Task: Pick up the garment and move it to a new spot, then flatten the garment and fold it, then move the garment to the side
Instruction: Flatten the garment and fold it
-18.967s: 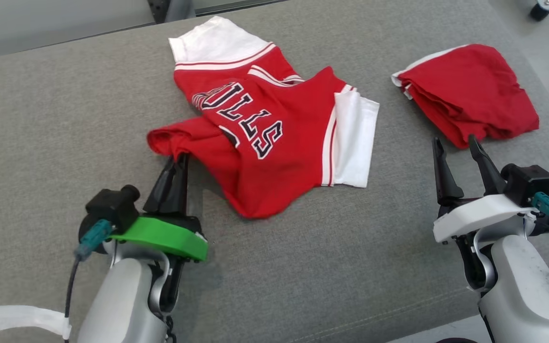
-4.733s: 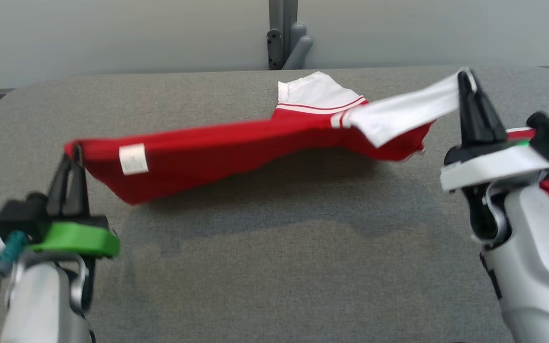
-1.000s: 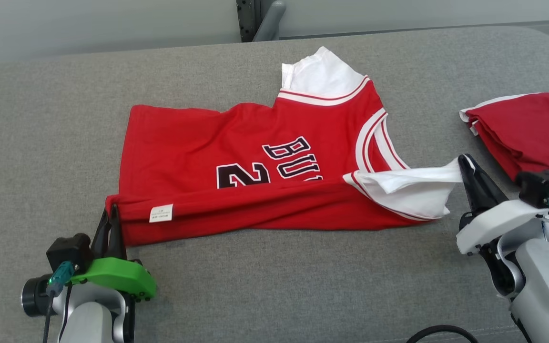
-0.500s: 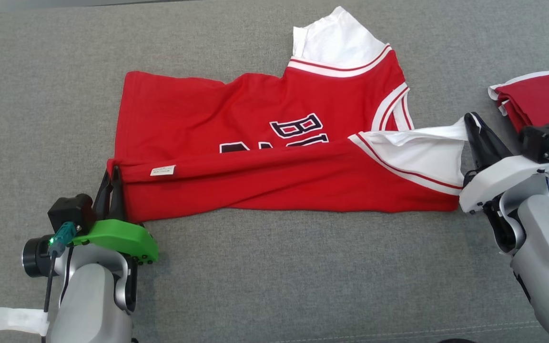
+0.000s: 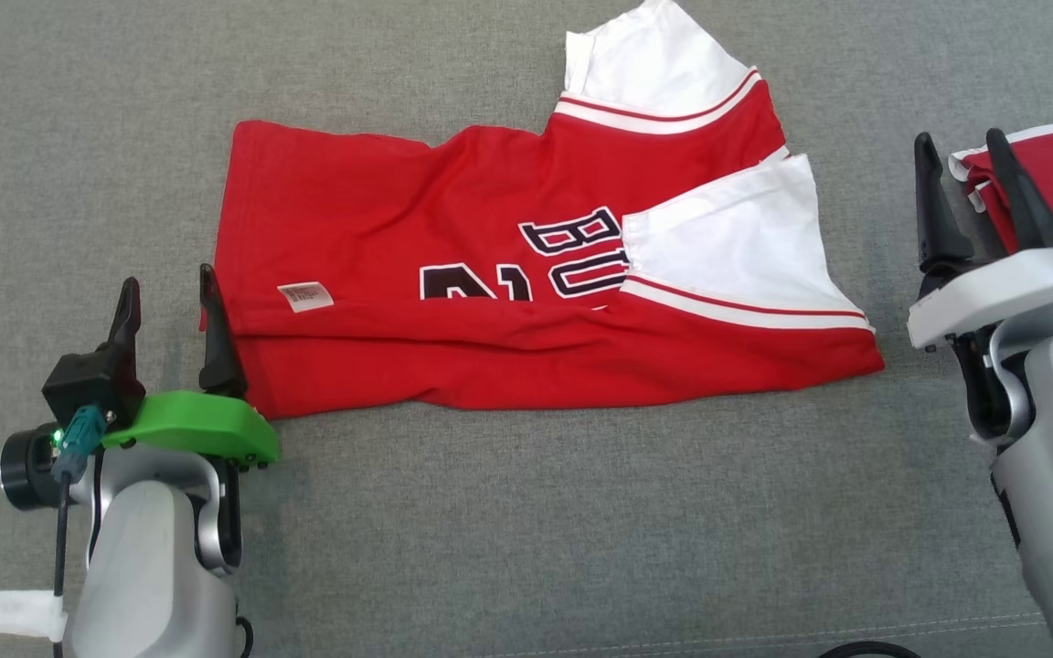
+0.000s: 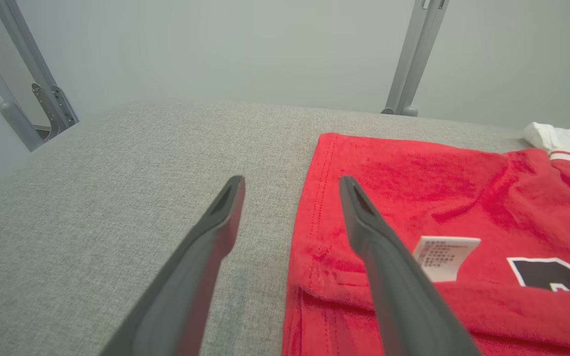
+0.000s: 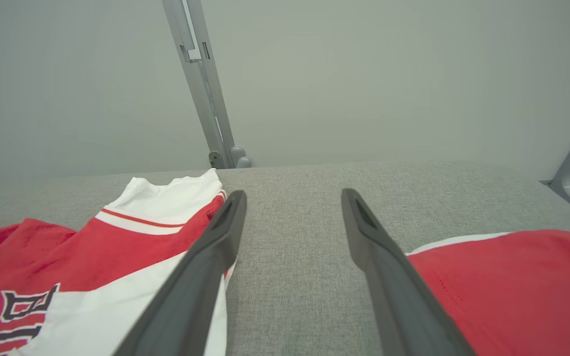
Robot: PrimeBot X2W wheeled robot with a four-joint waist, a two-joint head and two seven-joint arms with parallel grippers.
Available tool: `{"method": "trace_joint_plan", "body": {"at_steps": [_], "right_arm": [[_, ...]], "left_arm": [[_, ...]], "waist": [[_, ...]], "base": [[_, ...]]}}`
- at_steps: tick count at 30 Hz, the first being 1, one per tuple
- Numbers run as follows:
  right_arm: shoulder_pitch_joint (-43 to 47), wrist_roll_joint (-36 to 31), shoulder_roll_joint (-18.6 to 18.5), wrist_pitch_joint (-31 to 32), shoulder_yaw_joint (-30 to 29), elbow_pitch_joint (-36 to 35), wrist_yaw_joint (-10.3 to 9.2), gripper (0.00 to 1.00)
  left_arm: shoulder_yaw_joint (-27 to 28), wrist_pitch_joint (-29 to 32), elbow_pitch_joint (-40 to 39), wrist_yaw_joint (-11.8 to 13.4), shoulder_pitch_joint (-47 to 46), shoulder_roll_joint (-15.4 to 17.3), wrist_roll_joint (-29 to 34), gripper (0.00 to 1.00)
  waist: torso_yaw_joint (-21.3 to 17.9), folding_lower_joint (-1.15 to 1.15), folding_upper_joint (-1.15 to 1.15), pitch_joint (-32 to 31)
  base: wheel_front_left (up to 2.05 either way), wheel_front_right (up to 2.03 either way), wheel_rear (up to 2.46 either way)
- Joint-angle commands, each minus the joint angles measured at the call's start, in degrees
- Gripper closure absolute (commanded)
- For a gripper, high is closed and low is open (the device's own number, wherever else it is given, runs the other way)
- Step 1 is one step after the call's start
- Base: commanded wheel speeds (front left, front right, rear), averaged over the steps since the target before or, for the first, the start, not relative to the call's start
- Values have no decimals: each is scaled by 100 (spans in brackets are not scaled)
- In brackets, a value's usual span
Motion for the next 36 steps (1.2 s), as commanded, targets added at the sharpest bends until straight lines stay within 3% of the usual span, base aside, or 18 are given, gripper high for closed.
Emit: {"method": "trace_joint_plan", "body": {"at_steps": [1,6,14,28,30,31,36], "right_arm": [[306,-30,107,-14,-75,-114,-11,0],[948,25,288,-14,-117,-392,-10,0],[1655,406,429,-14,435,-196,-10,0],[1434,939,416,-3,750,523,-10,0],[1415,1016,429,1,877,654,-10,82],[1395,1053,419,6,929,685,-6,100],[1377,1185,278,0,860,547,-12,100]], "left_arm": [[27,1,-107,33,210,30,-46,0],[12,0,-394,64,644,33,-230,0],[-228,0,-438,152,1210,35,-467,0],[-460,0,-460,207,1227,33,-514,0],[-481,0,-464,208,1222,32,-512,0],[-490,0,-464,208,1214,33,-517,0],[-536,0,-379,132,1158,32,-570,0]], "waist": [[-10,0,0,-49],[-48,0,0,-193],[-111,0,0,-281],[77,0,0,-205],[101,0,0,-197],[112,0,0,-191],[124,0,0,-195]], "base": [[0,0,0],[0,0,0],[0,0,0],[0,0,0],[0,0,0],[0,0,0],[0,0,0]]}}
